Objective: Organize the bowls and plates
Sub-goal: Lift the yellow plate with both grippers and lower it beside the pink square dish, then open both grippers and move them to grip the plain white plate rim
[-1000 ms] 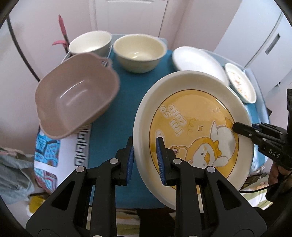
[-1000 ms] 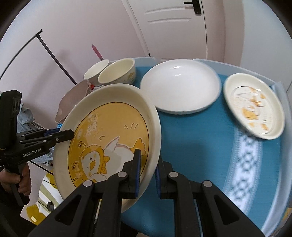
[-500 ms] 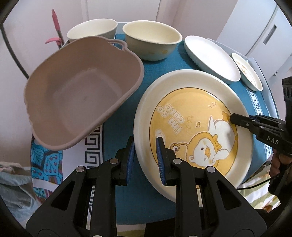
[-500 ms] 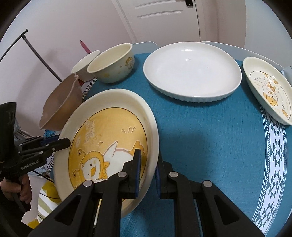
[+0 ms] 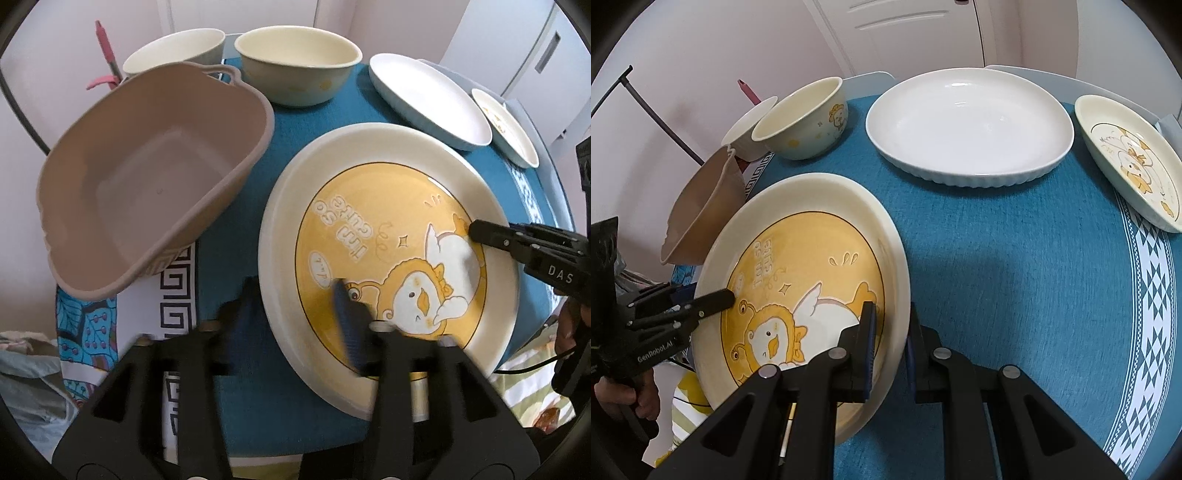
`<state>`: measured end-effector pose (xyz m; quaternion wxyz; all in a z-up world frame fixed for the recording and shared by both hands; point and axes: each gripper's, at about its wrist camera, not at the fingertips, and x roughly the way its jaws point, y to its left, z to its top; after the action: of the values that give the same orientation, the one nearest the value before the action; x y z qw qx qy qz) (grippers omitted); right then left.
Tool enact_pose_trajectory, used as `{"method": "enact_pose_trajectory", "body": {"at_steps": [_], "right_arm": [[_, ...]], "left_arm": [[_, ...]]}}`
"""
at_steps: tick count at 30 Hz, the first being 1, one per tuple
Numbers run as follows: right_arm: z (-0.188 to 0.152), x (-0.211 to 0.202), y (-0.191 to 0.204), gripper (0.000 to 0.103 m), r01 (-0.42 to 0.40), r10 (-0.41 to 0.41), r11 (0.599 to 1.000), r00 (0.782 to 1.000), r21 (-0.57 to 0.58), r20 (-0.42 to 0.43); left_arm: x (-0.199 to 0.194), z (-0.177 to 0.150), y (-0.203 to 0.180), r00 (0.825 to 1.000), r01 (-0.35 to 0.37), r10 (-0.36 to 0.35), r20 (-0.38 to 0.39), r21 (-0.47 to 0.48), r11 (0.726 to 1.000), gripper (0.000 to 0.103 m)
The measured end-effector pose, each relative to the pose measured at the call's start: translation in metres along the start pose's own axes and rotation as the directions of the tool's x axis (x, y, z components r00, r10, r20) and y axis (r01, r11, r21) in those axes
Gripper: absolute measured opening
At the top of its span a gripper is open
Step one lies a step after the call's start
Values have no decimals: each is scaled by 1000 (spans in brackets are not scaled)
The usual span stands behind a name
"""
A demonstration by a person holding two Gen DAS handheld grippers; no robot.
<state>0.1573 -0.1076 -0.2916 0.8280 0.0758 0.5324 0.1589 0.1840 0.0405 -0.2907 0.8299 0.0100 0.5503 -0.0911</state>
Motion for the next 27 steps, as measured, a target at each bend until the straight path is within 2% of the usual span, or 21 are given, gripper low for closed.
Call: {"method": "enact_pose_trajectory", "body": {"at_steps": [1, 9, 12, 17, 18, 19, 20, 21, 22, 23, 27], "right_arm": [[0, 0, 0, 13, 0, 0, 1000, 1000, -2, 1], [-4, -19, -6, 13, 20, -21, 1000, 999, 18, 27], [1, -42, -5, 13, 16, -18, 999, 999, 32, 47], [18, -100, 4, 13, 20, -21, 1000, 993, 9, 119], [25, -114, 6, 13, 23, -23, 1000, 990, 1, 141], [30, -120, 8, 15, 27, -26, 1000, 988, -3, 152], [37, -130, 9, 27, 30, -28, 1000, 986, -8, 167], [44, -139, 8, 58, 28, -25, 1000, 983, -10, 182], [47, -146, 6, 77, 23, -20, 1000, 980, -13, 198], [53, -155, 4, 103, 14, -10, 1000, 974, -18, 225], [79, -176, -8, 103, 46, -32, 998, 966, -48, 258]], "left_arm": [[-2, -1, -2, 1000, -9, 9, 12, 6, 1000, 57], [-15, 1, -8, 999, -36, 36, 24, 4, 999, 57], [-39, 5, -7, 999, -30, 31, 37, -14, 999, 57], [-103, 25, -22, 989, 6, -4, 150, -16, 1000, 57], [-116, 31, -25, 983, 12, -9, 181, -17, 1000, 63], [-126, 37, -28, 978, 20, -15, 210, -21, 1000, 83], [-137, 45, -32, 968, 31, -23, 249, -29, 999, 96], [-145, 51, -34, 958, 44, -33, 284, -33, 998, 103], [-154, 56, -36, 943, 62, -47, 329, -35, 997, 103], [-157, 60, -38, 937, 70, -54, 344, -34, 997, 103], [-154, 85, -50, 937, 104, -81, 339, -50, 993, 103]]}}
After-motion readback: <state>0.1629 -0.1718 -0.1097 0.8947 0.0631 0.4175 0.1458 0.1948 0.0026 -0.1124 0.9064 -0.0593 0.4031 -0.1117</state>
